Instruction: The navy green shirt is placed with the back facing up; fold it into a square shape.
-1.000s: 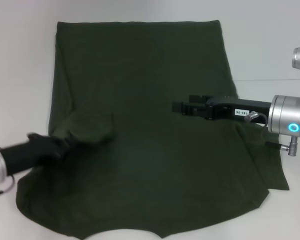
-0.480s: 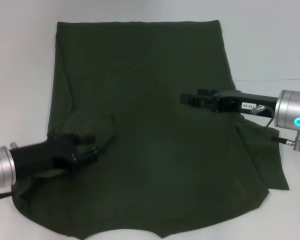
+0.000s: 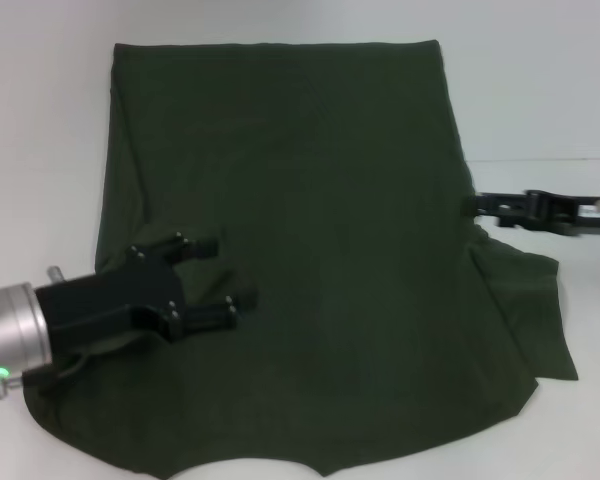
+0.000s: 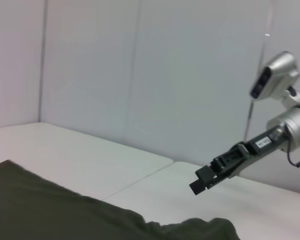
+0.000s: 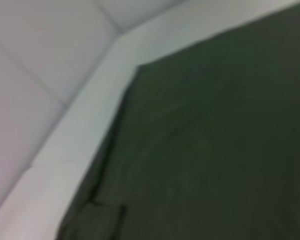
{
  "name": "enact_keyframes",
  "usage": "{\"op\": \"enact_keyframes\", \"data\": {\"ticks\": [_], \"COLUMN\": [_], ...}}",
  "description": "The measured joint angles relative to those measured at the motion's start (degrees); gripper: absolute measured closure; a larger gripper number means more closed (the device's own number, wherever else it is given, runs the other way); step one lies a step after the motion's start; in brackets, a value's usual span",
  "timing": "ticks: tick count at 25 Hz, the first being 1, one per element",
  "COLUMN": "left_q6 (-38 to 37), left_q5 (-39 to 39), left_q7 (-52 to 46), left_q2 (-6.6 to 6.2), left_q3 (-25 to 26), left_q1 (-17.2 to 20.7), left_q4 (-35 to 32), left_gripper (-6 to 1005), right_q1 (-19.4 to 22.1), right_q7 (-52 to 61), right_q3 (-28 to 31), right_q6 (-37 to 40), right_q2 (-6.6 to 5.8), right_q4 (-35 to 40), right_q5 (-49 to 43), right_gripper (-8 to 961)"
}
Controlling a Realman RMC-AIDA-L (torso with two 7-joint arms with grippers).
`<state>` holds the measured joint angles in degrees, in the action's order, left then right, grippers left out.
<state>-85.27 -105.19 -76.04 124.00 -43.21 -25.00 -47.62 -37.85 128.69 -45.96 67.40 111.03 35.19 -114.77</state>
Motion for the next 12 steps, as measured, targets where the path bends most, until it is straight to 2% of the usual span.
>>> {"op": "enact_keyframes", "data": {"ticks": [7,12], "left_q6": [0.5,0.6], "left_q5": [-0.4,-0.8], "left_q7": [5.2,7.9], "left_q2": [0.01,0.03], "left_q3": [-0.3,-1.1], "left_q1": [-1.1,-1.0], "left_q4": [4.7,5.8], "left_gripper": [77,78], "right_q1": [3.5,4.6], "right_q7": [9.4,11.8], "right_q3": [0.2,2.0], "right_q6": [0.8,1.2], "right_q2": [-1.65,-1.95], "right_q4": [2.6,2.6], "right_q5": [-5.4,-8.8], "right_gripper": [111,112]}}
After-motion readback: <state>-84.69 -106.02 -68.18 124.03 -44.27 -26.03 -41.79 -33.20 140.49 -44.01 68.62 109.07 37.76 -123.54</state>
